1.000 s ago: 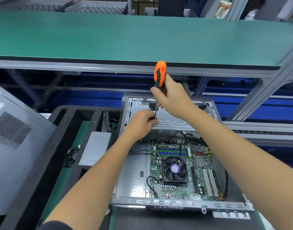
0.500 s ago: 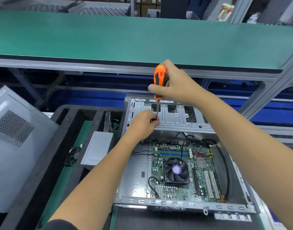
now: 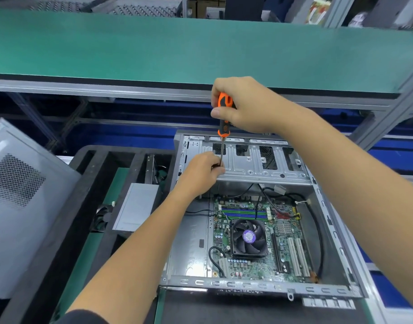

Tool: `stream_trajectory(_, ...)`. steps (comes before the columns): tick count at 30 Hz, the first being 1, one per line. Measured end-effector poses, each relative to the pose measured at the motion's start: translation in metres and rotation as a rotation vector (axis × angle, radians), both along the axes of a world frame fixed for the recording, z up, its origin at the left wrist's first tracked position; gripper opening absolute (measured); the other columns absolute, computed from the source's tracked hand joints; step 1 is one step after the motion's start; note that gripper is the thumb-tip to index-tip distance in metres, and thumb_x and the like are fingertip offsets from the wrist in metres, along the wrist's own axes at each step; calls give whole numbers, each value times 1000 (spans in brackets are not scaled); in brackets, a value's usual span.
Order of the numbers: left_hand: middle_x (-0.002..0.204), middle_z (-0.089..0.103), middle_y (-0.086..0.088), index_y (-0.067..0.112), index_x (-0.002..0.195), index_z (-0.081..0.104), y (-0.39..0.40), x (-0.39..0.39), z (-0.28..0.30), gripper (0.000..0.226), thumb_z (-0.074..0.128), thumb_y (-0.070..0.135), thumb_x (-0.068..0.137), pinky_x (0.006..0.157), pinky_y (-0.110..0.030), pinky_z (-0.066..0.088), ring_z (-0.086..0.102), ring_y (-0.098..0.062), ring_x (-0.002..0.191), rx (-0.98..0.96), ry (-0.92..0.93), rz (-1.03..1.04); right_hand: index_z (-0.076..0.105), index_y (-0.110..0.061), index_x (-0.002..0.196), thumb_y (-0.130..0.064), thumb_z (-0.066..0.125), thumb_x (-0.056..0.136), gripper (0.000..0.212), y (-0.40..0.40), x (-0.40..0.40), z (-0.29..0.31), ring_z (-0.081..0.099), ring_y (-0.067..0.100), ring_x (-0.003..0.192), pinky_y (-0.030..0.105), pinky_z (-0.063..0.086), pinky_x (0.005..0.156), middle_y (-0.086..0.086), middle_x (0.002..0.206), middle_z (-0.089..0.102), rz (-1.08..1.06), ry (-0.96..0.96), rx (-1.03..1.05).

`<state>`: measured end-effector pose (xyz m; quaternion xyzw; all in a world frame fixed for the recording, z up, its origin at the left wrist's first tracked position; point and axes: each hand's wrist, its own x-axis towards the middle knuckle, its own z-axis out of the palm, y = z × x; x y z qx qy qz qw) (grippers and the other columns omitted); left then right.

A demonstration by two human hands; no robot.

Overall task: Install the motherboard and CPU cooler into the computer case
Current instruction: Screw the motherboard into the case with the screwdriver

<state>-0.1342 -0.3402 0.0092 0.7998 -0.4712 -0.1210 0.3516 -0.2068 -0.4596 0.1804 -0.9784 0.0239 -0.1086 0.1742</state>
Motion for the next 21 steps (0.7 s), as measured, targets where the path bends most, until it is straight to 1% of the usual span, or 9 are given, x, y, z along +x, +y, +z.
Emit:
stream_trajectory(3,84,59,-3,26,62,50,0,0,2,31,61,13,89,72,-31,47,58,-18,77,-11,3,-3,57,-19,96,-28,63,92,11,1,2,0,48,3,65,20,34,55,-9,75,54,-1,8,-6)
stream_trajectory(5,84,59,-3,24,64,52,0,-1,2,29,61,13,89,73,-33,49,58,-18,78,-11,1,1,58,-17,98,-27,63,92,13,2,2,0,49,3,65,20,35,55,-7,77,56,-1,16,-3)
stream_trajectory(6,84,59,-3,23,65,54,1,-1,2,26,61,13,89,74,-33,49,58,-18,78,-11,4,1,58,-16,98,-27,64,92,14,3,1,-1,51,4,66,21,38,56,-4,79,58,-2,14,7)
stream_trajectory(9,85,60,-3,21,67,55,1,-1,2,24,61,14,88,75,-34,49,58,-17,78,-13,-1,-5,57,-14,98,-28,65,91,18,5,-2,-1,61,10,71,33,50,65,4,84,63,-25,-4,51)
stream_trajectory(11,84,59,-1,22,68,55,1,-1,2,23,61,15,89,74,-34,49,57,-16,77,-15,-9,-4,55,-16,96,-32,66,90,21,4,-2,-1,64,13,70,36,53,67,3,81,63,-56,0,54)
stream_trajectory(14,83,57,0,23,68,54,1,-1,2,23,60,16,89,73,-34,49,56,-16,76,-11,-13,0,54,-17,93,-37,65,91,23,1,-3,1,65,12,65,37,55,67,2,77,63,-99,17,25)
stream_trajectory(18,84,58,-1,33,61,45,1,-2,4,37,61,15,89,73,-33,48,57,-16,78,-14,-16,-1,54,-18,92,-39,63,92,23,0,-4,0,64,14,65,34,52,63,-3,72,59,-111,35,17)
stream_trajectory(19,84,58,-2,33,61,46,1,-2,4,36,61,14,89,73,-32,48,57,-16,78,-13,-13,0,54,-17,92,-39,62,92,23,1,-4,1,62,16,67,33,49,61,-5,71,57,-112,43,3)
stream_trajectory(21,86,59,-2,26,65,52,0,-2,4,28,61,14,89,73,-31,47,57,-16,78,-6,4,2,55,-16,93,-37,60,93,22,2,-2,3,55,19,71,32,39,58,-8,71,51,-98,56,-51)
